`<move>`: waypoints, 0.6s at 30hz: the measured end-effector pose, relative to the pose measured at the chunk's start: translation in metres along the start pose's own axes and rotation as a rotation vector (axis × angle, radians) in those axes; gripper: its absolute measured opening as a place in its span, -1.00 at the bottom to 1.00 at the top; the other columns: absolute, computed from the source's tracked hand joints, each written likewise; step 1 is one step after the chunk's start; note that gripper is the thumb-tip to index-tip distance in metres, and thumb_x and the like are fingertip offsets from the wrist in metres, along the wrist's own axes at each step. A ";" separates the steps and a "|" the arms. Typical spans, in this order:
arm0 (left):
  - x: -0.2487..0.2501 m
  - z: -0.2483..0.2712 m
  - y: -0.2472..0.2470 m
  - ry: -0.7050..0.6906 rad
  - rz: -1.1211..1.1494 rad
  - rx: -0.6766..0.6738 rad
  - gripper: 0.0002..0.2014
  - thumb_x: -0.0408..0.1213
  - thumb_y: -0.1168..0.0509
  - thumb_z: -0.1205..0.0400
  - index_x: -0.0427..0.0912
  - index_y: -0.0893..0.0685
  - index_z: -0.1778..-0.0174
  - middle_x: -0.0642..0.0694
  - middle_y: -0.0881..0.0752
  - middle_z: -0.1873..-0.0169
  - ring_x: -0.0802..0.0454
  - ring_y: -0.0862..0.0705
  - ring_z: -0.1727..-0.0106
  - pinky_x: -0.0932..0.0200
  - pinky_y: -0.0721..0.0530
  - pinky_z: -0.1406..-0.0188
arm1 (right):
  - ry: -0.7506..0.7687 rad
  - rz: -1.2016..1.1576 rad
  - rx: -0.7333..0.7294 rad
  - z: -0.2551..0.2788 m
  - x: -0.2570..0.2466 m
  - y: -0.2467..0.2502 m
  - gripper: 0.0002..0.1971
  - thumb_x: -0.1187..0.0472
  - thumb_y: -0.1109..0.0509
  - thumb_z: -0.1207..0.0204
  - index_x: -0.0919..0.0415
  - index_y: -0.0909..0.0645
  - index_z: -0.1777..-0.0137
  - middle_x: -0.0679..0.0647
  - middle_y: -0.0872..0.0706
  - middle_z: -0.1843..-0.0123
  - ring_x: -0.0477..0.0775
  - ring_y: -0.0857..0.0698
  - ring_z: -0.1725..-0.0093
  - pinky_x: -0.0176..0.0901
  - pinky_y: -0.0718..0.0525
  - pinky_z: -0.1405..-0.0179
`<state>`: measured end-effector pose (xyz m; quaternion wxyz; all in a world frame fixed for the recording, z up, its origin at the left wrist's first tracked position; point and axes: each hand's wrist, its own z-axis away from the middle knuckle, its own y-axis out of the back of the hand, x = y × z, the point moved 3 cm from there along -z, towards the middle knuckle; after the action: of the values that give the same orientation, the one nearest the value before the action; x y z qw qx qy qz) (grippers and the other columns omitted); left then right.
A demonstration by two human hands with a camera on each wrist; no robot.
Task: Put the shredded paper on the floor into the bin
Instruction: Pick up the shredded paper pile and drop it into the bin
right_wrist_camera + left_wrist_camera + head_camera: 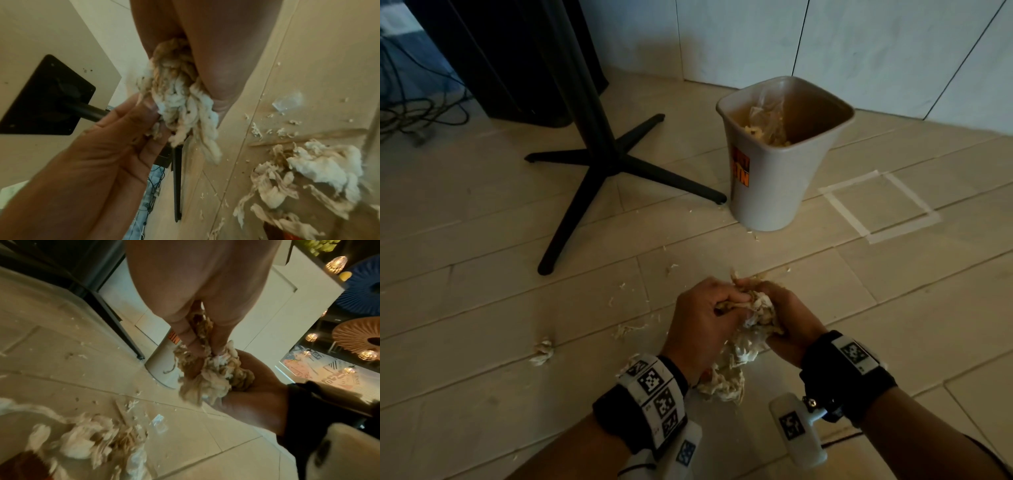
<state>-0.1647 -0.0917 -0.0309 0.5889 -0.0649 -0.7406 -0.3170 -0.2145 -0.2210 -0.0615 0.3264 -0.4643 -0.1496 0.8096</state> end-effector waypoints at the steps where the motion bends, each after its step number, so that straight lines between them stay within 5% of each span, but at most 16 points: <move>1: 0.001 -0.004 0.002 -0.001 -0.030 0.004 -0.84 -0.38 -0.58 -0.42 -0.16 -0.84 0.10 0.04 -0.74 0.16 0.23 -0.74 0.11 0.38 -0.68 0.06 | 0.007 0.020 -0.045 0.003 0.000 -0.003 -0.71 0.19 -0.23 -0.66 0.40 -0.65 -0.15 0.42 -0.70 -0.17 0.34 -0.72 -0.11 0.14 -0.66 -0.21; 4: 0.006 -0.013 0.008 -0.036 -0.096 -0.017 -0.87 -0.31 -0.54 -0.48 -0.15 -0.85 0.07 0.00 -0.78 0.20 0.22 -0.74 0.17 0.32 -0.71 0.12 | 0.023 0.083 -0.113 0.007 0.003 -0.004 -0.56 0.10 -0.34 -0.65 0.48 -0.56 -0.34 0.49 -0.62 -0.35 0.51 -0.61 -0.35 0.36 -0.52 -0.43; 7: 0.012 -0.014 0.006 -0.058 -0.133 -0.083 -0.74 -0.36 -0.43 -0.55 -0.07 -0.80 -0.14 0.04 -0.83 0.01 0.26 -0.76 -0.02 0.25 -0.73 -0.09 | 0.059 0.096 -0.076 0.008 0.003 -0.009 -0.62 0.32 -0.46 -0.52 0.50 -0.60 -0.29 0.56 -0.61 -0.33 0.61 -0.60 -0.31 0.41 -0.58 -0.34; 9: 0.015 -0.012 0.003 -0.028 -0.180 -0.101 -0.63 -0.35 -0.37 -0.59 0.00 -0.68 -0.32 0.05 -0.80 -0.12 0.24 -0.74 -0.13 0.19 -0.73 -0.18 | 0.080 0.086 -0.017 0.007 0.001 -0.012 -0.67 0.37 -0.46 -0.49 0.54 -0.62 -0.21 0.54 -0.67 -0.22 0.52 -0.69 -0.16 0.26 -0.73 -0.15; 13: 0.016 -0.002 -0.007 0.092 -0.128 -0.243 -0.25 -0.38 -0.33 -0.58 0.24 -0.23 -0.64 0.01 -0.63 -0.42 0.16 -0.63 -0.38 0.11 -0.66 -0.36 | 0.132 -0.045 0.092 0.004 0.001 -0.009 -0.72 0.44 -0.36 -0.50 0.59 -0.59 -0.17 0.49 -0.69 -0.06 0.40 -0.71 -0.03 0.06 -0.78 0.09; 18: 0.020 0.009 -0.022 0.199 0.017 -0.365 0.02 -0.38 -0.30 -0.56 0.50 0.26 -0.60 0.04 -0.35 -0.63 0.08 -0.46 -0.54 0.10 -0.53 -0.46 | 0.137 -0.105 0.317 0.000 0.004 -0.007 -0.72 0.33 -0.45 -0.47 0.49 -0.67 -0.13 0.38 -0.76 0.06 0.27 -0.79 0.18 -0.10 -0.76 0.33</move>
<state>-0.1882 -0.1095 -0.0222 0.6404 -0.1449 -0.6084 -0.4457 -0.2134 -0.2137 -0.0602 0.4465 -0.4528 -0.0216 0.7714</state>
